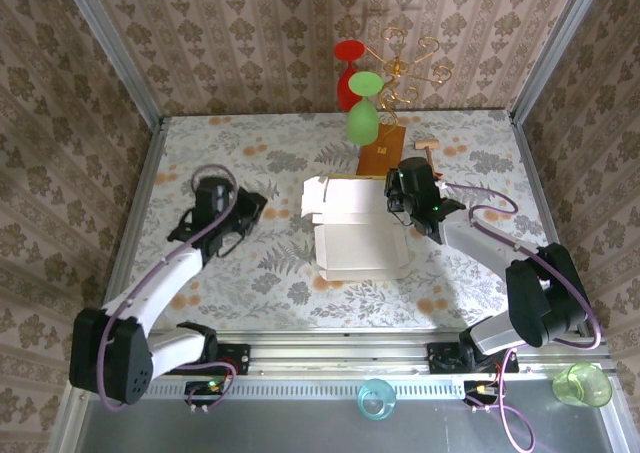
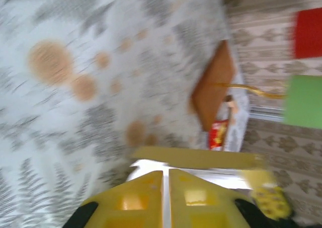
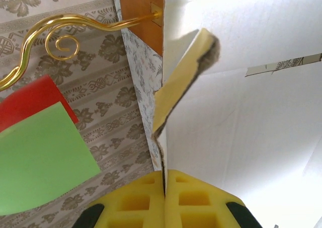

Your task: Fold the paper box

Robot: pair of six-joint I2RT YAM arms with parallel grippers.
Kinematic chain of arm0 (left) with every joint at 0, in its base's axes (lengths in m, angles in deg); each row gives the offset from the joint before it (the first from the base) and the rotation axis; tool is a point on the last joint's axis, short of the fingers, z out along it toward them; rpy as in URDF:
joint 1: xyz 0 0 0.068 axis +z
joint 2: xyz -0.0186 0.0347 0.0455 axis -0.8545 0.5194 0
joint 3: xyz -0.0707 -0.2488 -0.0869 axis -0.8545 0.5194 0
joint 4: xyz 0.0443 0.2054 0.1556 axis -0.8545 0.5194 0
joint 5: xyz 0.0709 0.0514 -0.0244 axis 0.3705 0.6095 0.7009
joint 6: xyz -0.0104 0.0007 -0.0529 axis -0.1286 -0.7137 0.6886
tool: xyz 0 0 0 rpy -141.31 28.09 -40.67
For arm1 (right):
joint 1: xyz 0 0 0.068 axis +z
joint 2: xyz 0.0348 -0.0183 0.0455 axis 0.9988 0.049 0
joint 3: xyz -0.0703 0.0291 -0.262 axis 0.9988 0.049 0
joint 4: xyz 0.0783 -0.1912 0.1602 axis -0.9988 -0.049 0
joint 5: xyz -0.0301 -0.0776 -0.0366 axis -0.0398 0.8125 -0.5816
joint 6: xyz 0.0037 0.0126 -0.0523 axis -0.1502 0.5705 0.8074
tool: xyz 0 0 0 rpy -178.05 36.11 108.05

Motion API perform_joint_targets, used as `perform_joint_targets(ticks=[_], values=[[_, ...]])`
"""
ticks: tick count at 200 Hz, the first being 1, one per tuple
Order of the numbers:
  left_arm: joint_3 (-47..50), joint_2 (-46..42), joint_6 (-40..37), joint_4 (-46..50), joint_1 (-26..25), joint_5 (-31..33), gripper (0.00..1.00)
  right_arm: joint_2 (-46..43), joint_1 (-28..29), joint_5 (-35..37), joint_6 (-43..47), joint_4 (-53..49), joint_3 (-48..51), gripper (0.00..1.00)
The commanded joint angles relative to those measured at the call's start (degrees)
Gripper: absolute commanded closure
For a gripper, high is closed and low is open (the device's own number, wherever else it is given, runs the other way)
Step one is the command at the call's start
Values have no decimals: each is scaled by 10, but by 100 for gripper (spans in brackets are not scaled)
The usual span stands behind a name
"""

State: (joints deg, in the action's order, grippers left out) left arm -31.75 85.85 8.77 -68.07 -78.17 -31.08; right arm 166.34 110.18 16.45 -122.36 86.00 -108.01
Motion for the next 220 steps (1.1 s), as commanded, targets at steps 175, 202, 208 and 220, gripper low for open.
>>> perform_joint_targets(ticks=[175, 202, 208, 220], values=[[84, 393, 167, -665, -122, 54, 63, -10, -22, -11, -61, -46, -32, 100], [118, 381, 192, -662, -116, 85, 63, -11, -24, -12, -63, -47, -36, 100], [119, 382, 193, -660, -113, 84, 63, -11, -24, -13, -63, -48, -37, 100], [112, 394, 196, -673, -108, 79, 63, -11, -24, -17, -63, -52, -40, 100]])
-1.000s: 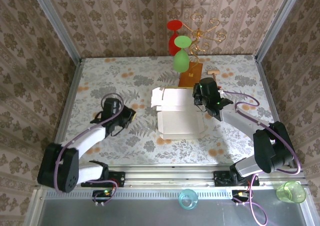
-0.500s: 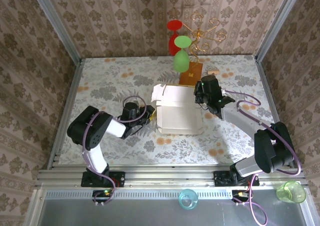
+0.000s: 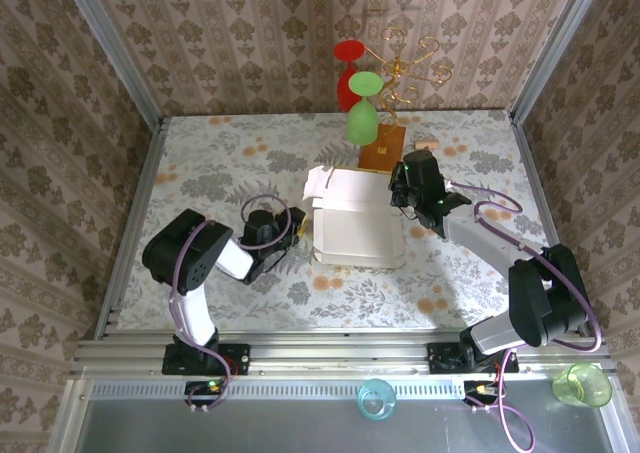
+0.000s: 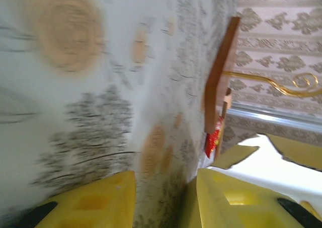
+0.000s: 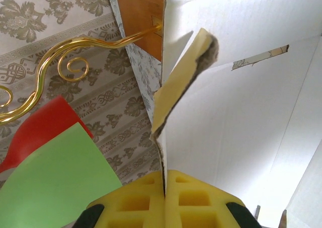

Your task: Fold the paper box

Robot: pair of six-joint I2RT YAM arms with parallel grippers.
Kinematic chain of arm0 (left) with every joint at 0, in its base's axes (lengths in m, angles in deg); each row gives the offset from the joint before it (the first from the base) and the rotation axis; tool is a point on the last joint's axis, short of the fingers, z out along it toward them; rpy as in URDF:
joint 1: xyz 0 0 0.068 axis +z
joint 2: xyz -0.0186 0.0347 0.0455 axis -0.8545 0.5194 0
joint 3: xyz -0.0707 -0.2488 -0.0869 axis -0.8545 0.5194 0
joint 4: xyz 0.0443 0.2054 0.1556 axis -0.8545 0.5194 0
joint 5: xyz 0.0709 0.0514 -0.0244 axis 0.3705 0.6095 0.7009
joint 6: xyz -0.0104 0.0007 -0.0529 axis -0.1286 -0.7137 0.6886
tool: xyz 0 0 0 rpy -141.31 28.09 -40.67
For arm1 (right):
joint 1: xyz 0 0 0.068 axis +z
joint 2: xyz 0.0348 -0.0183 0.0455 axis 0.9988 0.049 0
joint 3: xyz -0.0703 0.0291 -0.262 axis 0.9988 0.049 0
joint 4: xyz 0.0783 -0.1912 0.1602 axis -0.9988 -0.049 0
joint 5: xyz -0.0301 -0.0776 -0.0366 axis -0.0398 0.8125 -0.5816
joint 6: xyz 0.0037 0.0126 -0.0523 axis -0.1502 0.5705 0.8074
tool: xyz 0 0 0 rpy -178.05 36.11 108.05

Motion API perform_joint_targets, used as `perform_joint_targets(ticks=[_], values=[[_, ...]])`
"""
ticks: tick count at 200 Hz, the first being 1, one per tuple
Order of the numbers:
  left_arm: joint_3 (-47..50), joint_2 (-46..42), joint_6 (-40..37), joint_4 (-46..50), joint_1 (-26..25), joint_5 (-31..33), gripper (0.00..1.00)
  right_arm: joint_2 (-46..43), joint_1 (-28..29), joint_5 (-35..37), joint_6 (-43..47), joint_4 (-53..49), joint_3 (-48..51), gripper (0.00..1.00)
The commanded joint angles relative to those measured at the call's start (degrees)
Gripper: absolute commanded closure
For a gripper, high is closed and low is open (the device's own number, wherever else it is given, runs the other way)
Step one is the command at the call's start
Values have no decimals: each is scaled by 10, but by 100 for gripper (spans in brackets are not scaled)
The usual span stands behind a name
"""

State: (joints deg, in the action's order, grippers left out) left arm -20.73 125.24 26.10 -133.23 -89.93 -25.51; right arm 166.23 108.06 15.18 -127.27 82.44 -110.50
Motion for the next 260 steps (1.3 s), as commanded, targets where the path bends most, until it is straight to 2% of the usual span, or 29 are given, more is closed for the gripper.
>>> perform_joint_targets(ticks=[1, 24, 85, 129, 169, 234, 260], values=[[1, 2, 24, -23, 10, 24, 63, -10, -3, -4, -15, -16, -15, 100], [-25, 41, 41, -72, 9, 22, 62, -11, -3, -6, -17, -23, -19, 100], [-63, 72, 56, -93, -18, 11, 62, -6, -5, -6, -22, -17, -15, 100], [-73, 56, 49, -84, -30, 16, 60, 5, -4, -13, -27, -7, -15, 100], [-93, 68, 33, -73, -32, -15, 60, 6, -4, -17, -25, -5, -10, 100], [-86, 14, -61, 62, -29, -76, 59, 11, -4, -21, -22, 0, -8, 100], [-114, -13, -123, 162, -28, -93, 56, 15, -2, -27, -18, -5, -14, 100]])
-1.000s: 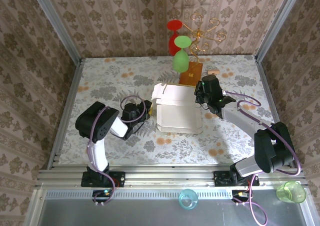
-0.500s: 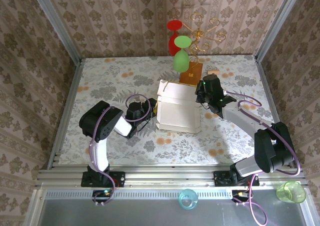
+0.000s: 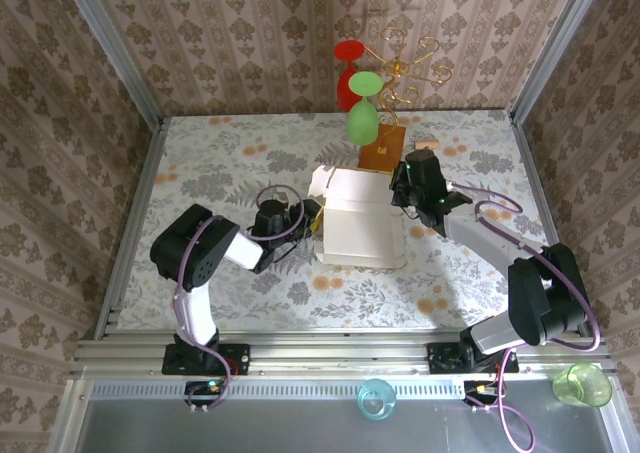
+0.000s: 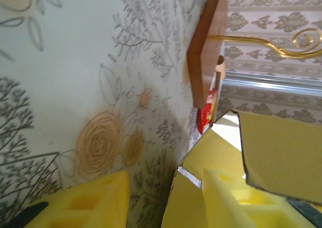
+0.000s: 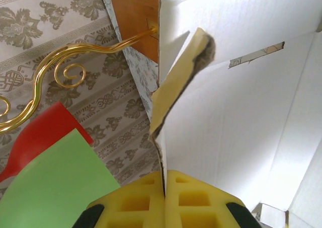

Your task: Fold the paper box

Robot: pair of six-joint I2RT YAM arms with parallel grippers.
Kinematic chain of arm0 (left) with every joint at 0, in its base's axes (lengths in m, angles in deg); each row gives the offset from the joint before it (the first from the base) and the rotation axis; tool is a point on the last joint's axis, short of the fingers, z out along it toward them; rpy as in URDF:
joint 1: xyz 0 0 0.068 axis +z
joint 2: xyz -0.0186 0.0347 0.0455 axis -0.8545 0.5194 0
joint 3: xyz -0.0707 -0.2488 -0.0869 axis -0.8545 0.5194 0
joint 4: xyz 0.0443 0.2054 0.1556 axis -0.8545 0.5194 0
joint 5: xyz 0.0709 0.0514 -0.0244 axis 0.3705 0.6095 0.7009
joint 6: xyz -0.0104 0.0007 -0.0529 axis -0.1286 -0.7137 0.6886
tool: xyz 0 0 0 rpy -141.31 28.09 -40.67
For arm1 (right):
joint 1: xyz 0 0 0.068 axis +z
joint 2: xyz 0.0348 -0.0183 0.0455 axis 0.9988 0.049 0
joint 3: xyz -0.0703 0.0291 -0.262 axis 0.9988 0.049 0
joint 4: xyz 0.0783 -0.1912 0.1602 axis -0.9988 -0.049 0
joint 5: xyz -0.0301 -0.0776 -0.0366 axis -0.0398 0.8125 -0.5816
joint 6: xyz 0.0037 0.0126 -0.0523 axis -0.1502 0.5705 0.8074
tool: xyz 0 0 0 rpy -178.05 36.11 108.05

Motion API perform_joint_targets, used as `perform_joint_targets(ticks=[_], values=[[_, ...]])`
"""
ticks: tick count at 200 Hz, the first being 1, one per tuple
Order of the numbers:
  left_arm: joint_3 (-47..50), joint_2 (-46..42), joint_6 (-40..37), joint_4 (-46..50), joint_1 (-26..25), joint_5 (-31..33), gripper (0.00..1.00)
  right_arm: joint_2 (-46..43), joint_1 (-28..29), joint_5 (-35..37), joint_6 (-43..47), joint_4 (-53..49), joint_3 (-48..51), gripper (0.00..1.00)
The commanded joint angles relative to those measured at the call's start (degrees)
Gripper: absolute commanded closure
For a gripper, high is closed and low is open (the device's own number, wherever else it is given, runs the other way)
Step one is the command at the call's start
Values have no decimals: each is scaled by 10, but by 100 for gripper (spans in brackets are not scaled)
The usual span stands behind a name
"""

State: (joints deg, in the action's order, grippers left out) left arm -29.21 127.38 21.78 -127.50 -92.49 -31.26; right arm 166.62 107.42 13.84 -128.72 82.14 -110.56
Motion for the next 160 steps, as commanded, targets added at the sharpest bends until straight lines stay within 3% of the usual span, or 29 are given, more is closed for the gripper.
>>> perform_joint_targets(ticks=[1, 40, 106, 127, 142, 160], values=[[-31, -36, -82, 110, -3, -36, 56, 11, 4, -13, -3, -2, -13, 100], [-64, -116, -209, 319, 0, -36, 53, 4, 5, -4, 25, -20, -14, 100], [-66, -336, -332, 600, 7, -76, 45, 25, 3, -4, 100, 7, -10, 100], [-76, -393, -376, 673, 57, -82, 49, 30, 3, -11, 132, 1, -22, 100], [-74, -407, -400, 669, 125, -109, 59, 35, 3, -24, 162, -1, -30, 100], [-87, -384, -455, 648, 169, -145, 68, 39, 3, -42, 183, -8, -30, 100]])
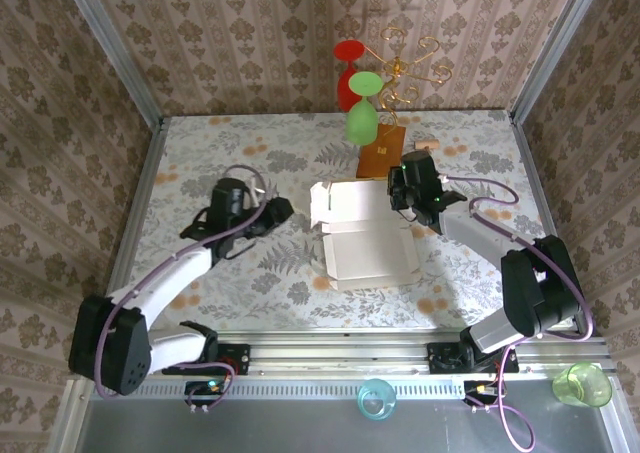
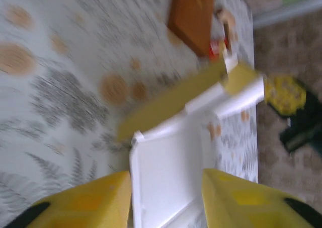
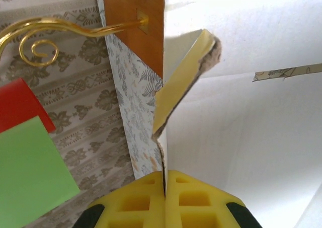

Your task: Fold the paper box

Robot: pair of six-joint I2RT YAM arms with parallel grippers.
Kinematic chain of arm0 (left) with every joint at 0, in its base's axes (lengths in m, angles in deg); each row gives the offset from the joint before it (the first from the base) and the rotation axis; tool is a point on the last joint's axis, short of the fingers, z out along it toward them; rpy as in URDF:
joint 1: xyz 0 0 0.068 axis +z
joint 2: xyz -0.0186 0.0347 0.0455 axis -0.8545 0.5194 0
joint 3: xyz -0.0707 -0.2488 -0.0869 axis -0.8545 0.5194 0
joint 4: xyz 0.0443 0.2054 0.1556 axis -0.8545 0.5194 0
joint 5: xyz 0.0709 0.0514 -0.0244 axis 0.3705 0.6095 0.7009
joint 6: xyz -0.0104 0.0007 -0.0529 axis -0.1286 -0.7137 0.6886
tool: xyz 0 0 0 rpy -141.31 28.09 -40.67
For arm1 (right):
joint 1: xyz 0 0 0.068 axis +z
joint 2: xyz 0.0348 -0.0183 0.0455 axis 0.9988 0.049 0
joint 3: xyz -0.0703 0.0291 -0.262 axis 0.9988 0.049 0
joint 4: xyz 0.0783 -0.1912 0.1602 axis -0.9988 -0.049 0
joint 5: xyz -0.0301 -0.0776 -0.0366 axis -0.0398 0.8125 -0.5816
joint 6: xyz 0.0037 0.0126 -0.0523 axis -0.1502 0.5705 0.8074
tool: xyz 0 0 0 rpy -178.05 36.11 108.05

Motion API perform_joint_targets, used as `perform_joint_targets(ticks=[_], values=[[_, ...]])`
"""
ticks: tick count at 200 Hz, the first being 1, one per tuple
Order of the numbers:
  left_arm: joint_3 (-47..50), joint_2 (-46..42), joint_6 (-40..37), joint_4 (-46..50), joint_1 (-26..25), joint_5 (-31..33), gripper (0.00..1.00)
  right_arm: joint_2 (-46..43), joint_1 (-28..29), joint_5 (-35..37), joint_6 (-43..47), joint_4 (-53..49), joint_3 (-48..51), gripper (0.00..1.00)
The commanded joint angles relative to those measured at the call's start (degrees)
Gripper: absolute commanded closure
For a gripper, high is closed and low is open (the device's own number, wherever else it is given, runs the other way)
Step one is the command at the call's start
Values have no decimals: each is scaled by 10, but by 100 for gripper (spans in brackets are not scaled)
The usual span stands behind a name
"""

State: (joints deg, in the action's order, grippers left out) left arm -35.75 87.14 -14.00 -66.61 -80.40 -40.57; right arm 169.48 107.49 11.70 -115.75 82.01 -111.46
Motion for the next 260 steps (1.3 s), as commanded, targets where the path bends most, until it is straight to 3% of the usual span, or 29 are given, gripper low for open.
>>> perform_joint_targets(ticks=[1, 31, 65, 122, 188, 260], values=[[-23, 22, -103, 38, 49, -52, 68, 10, 2, -21, 54, -7, -21, 100], [-73, 119, -268, 44, 35, -80, 73, 14, -1, -34, 71, 5, -6, 100], [-61, 171, -389, -28, -9, -78, 65, 22, -9, -64, 108, 31, -4, 100], [-55, 215, -424, -91, -74, -65, 61, 25, -17, -99, 136, 138, 52, 100], [-29, 205, -443, -119, -102, -61, 56, 26, -41, -171, 162, 214, 91, 100], [-36, 195, -456, -123, -131, -38, 54, 57, -54, -230, 142, 366, 128, 100]])
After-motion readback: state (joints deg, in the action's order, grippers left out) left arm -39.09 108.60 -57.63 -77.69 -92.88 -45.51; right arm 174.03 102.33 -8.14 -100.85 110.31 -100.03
